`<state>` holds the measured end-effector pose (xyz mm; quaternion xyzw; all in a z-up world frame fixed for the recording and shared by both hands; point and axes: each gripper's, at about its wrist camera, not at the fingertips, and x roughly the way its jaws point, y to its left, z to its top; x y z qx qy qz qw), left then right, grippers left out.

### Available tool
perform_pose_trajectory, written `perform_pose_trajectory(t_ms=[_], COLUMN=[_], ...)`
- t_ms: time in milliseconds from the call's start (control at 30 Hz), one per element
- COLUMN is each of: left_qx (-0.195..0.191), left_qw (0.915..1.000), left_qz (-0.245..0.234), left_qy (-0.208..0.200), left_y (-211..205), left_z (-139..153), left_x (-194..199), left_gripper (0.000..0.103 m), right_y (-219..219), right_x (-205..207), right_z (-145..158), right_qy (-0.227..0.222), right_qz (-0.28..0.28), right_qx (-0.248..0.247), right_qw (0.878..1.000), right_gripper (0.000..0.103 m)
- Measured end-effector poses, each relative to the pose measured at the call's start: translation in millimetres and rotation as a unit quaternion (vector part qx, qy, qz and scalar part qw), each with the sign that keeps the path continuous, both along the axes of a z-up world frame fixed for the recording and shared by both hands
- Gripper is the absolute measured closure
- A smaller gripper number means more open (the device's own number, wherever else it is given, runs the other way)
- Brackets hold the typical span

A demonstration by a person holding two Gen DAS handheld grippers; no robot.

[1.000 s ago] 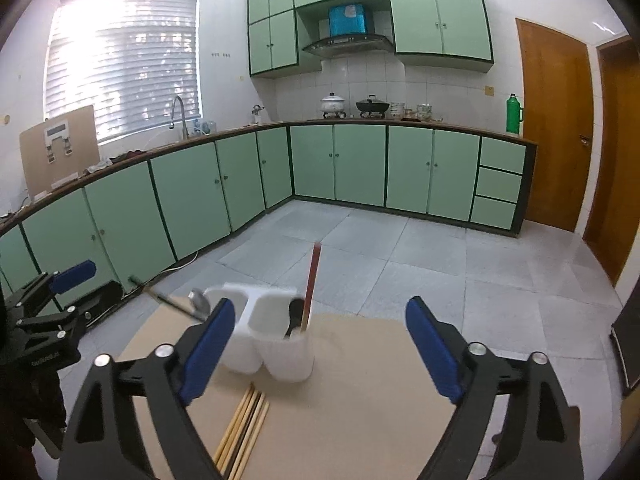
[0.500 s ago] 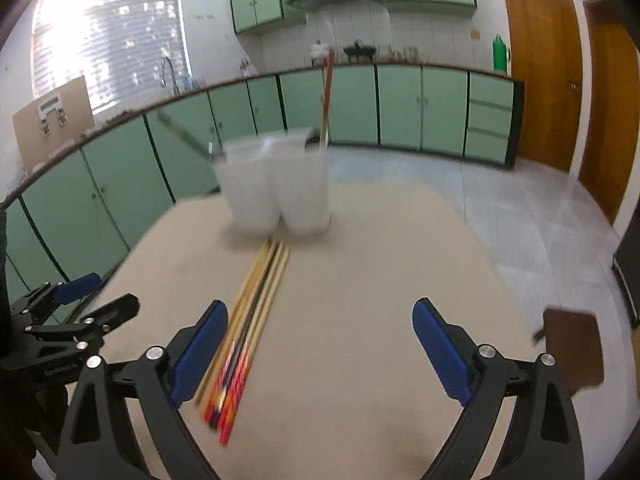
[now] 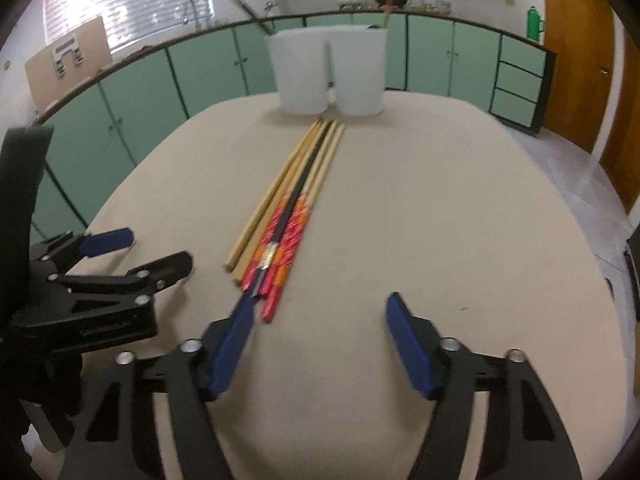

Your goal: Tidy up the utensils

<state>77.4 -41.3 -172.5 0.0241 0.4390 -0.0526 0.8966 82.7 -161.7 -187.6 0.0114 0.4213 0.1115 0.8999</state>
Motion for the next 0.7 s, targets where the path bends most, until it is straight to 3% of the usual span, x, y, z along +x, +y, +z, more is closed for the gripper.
perform_pose_trajectory(t_ms=[267, 433, 567, 700], left_qx=[0.002, 0.001, -0.002, -0.001], left_qw=[1.0000, 1.0000, 1.0000, 1.0000], left_qz=[0.003, 0.002, 0.003, 0.002], left_qy=[0.005, 0.006, 0.006, 0.005], left_y=[1.1, -0.9, -0.9, -2.0], left_z=[-0.8, -1.9, -1.5, -1.4], left_x=[0.1, 5.5, 5.5, 5.4], left_gripper=[0.017, 0.017, 0.017, 0.017], right_y=[11.8, 14.8, 1.5, -11.5], right_x=[0.4, 0.0, 2.2, 1.8], right_z=[-0.6, -0.4, 1.0, 1.2], right_qy=[-0.002, -0.007, -0.007, -0.002], right_qz=[0.004, 0.008, -0.005, -0.003], right_qx=[-0.022, -0.043, -0.036, 0.008], right_qw=[1.000, 0.999, 0.999, 1.000], right_gripper=[0.062, 0.083, 0.084, 0.082])
